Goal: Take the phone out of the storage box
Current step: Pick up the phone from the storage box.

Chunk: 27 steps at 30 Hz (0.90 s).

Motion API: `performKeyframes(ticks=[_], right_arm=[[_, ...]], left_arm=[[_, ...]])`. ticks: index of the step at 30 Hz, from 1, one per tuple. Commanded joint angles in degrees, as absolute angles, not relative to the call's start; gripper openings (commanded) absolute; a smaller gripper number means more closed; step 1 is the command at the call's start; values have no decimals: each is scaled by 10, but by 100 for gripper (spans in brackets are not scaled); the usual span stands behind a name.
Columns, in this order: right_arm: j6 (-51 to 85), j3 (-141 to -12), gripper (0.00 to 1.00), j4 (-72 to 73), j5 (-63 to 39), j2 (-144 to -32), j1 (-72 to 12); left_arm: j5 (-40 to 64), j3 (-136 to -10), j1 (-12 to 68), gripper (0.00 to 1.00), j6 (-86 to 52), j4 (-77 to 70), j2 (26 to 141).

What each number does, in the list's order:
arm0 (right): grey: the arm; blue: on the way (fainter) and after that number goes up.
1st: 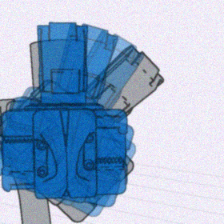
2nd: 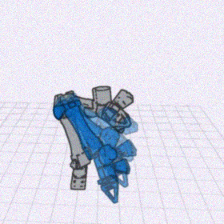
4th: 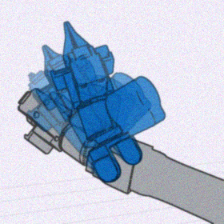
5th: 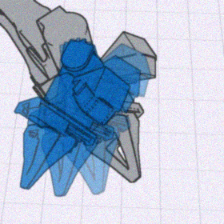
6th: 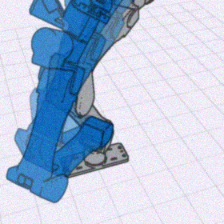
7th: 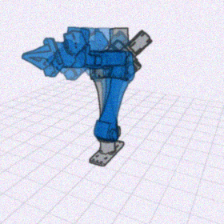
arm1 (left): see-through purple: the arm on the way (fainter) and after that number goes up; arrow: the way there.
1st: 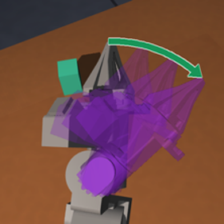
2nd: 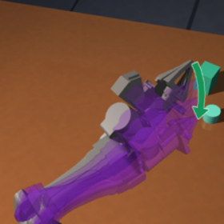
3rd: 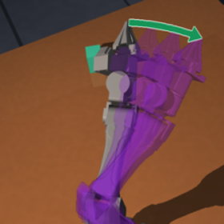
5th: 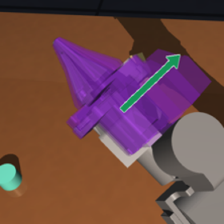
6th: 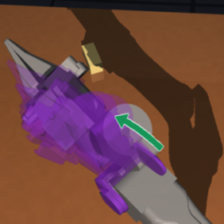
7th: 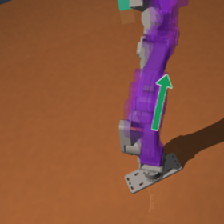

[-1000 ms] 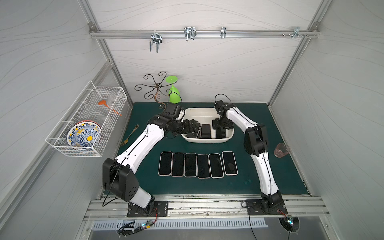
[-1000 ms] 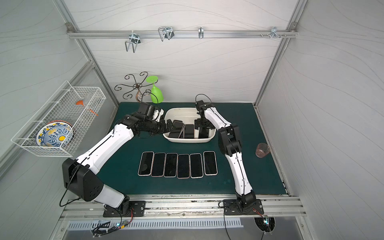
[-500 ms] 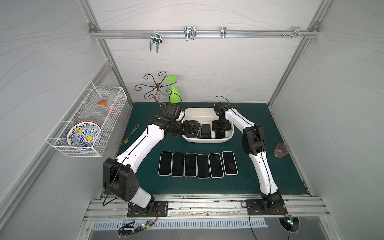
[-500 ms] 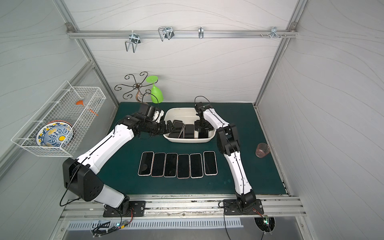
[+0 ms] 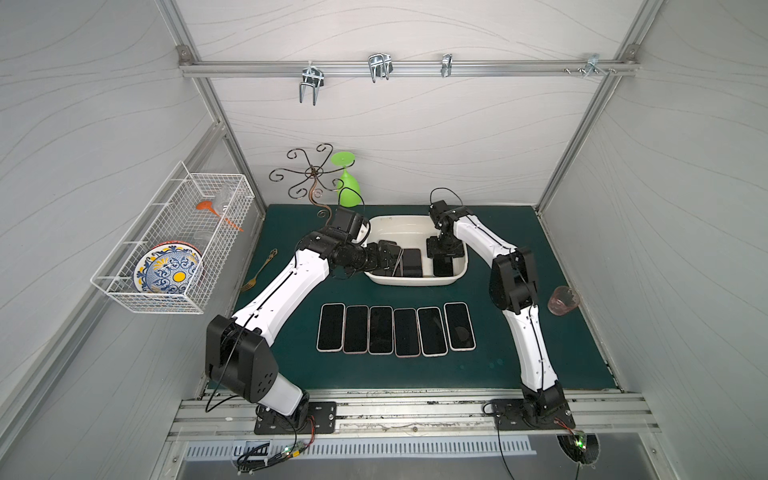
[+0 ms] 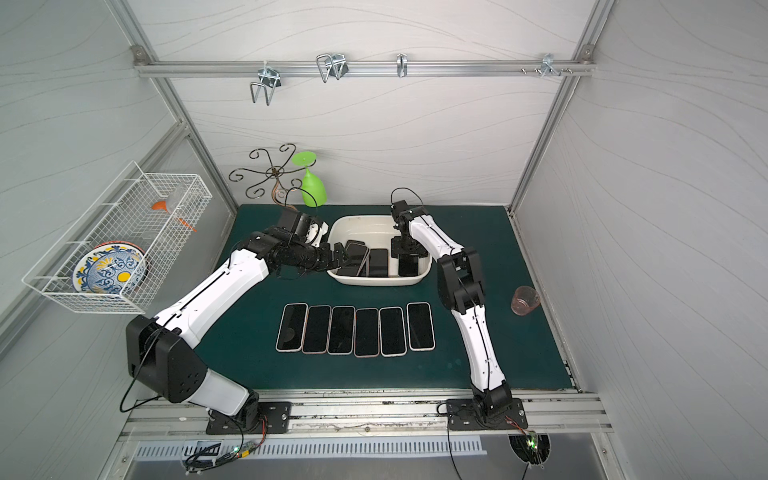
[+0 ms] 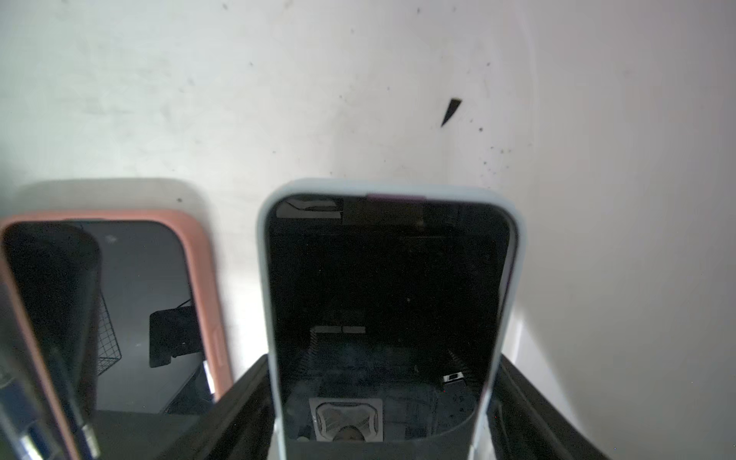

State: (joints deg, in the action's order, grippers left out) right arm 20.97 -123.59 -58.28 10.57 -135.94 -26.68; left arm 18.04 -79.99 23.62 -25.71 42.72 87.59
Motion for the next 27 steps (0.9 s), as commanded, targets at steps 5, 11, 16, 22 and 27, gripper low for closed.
performKeyframes(ticks=[5, 11, 16, 22, 27], right_arm=[[199, -1238, 59, -561, 85, -1280, -267], [199, -1237, 52, -560, 49, -1280, -262], [200, -1209, 49, -542, -1, -1257, -261], [201, -1186, 48, -541, -90, -1226, -261], [204, -1161, 47, -536, -148, -1195, -265]], left_arm=[[193, -785, 232, 100, -252, 389, 859], [204, -771, 233, 100, -254, 375, 863], [237, -740, 234, 100, -269, 314, 865], [288, -672, 267, 100, -314, 162, 876], [274, -661, 309, 100, -354, 68, 914]])
